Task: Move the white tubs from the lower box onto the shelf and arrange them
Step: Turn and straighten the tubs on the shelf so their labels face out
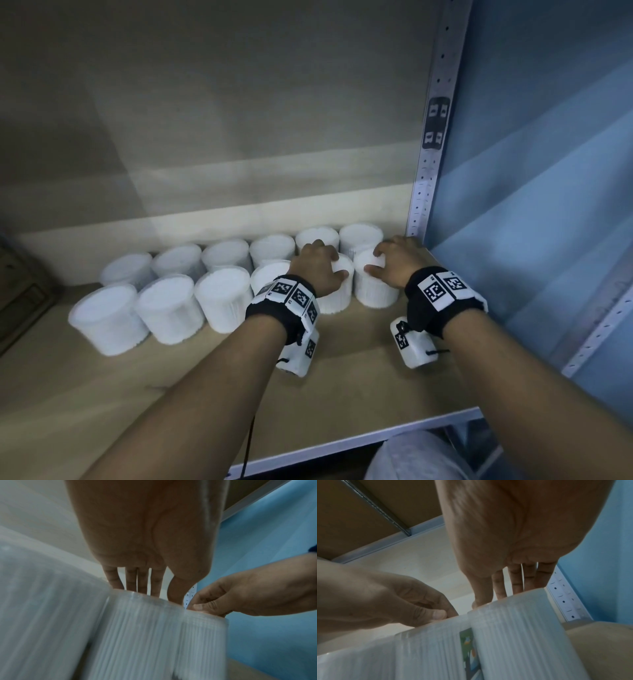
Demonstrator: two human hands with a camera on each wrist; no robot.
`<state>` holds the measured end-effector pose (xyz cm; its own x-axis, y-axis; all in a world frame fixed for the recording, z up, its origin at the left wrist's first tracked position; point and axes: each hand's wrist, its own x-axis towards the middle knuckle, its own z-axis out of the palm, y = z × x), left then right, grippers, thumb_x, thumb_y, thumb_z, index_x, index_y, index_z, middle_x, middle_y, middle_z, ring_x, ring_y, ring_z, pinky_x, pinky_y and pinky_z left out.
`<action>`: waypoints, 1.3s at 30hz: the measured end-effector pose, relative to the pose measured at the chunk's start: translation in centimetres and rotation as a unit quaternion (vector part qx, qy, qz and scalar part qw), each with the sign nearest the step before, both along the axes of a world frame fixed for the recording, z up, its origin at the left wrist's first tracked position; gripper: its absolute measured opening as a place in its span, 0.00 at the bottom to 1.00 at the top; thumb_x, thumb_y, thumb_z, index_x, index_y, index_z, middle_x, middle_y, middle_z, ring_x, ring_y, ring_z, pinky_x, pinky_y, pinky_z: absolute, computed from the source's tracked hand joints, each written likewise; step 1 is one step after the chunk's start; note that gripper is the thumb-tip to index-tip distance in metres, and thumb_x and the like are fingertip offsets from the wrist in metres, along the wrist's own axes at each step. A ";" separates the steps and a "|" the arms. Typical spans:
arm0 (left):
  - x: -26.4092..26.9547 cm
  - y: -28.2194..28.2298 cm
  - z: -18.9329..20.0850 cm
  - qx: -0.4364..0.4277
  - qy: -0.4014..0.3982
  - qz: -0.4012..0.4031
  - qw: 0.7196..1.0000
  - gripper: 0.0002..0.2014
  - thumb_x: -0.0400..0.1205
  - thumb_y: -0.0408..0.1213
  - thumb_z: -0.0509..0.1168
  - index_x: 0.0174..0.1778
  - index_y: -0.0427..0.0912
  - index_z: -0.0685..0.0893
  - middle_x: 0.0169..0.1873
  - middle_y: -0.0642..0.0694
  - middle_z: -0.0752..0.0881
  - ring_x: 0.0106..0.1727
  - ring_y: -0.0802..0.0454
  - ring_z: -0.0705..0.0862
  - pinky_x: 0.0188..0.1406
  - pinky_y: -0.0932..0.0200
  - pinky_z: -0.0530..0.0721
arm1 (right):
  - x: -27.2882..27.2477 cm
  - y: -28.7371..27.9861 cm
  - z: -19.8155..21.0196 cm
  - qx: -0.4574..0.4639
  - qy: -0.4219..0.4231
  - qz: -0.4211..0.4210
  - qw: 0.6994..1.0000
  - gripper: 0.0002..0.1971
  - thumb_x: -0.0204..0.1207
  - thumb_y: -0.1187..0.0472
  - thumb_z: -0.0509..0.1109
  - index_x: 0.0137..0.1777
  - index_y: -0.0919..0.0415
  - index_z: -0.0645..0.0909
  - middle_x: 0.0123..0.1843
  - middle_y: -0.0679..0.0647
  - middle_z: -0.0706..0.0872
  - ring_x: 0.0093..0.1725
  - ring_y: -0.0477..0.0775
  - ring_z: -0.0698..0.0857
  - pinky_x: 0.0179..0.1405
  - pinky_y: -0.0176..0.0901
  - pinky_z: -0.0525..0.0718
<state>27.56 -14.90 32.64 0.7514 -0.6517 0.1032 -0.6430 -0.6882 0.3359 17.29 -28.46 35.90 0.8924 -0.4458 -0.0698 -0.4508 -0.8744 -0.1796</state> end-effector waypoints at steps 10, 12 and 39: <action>-0.1 0.0 -0.1 -0.002 -0.003 -0.003 1.000 0.22 0.78 0.49 0.67 0.66 0.43 0.79 0.64 0.42 0.77 0.69 0.42 0.74 0.69 0.44 0.75 | 0.1 -0.4 0.0 0.026 -0.001 0.012 1.000 0.24 0.81 0.50 0.65 0.76 0.53 0.73 0.79 0.54 0.70 0.77 0.58 0.67 0.74 0.42 0.64; -0.2 0.0 -0.1 -0.001 -0.004 -0.003 1.000 0.22 0.78 0.49 0.66 0.66 0.43 0.79 0.64 0.43 0.77 0.69 0.42 0.74 0.69 0.45 0.75 | 0.0 -0.5 0.1 0.045 -0.007 0.007 0.999 0.22 0.81 0.55 0.67 0.75 0.54 0.75 0.78 0.53 0.72 0.76 0.56 0.70 0.72 0.38 0.66; 0.0 0.1 -0.3 -0.005 -0.005 -0.009 1.000 0.21 0.78 0.50 0.66 0.65 0.44 0.79 0.64 0.43 0.77 0.69 0.41 0.73 0.69 0.45 0.74 | 1.4 -1.2 0.1 -0.036 0.059 0.023 0.997 0.29 0.74 0.39 0.67 0.74 0.42 0.72 0.76 0.47 0.75 0.74 0.58 0.75 0.75 0.55 0.70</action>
<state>27.53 -14.81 32.36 0.7378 -0.6646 0.1178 -0.6595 -0.6726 0.3358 18.67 -29.71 36.01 0.8996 -0.4124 -0.1435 -0.4242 -0.9034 -0.0632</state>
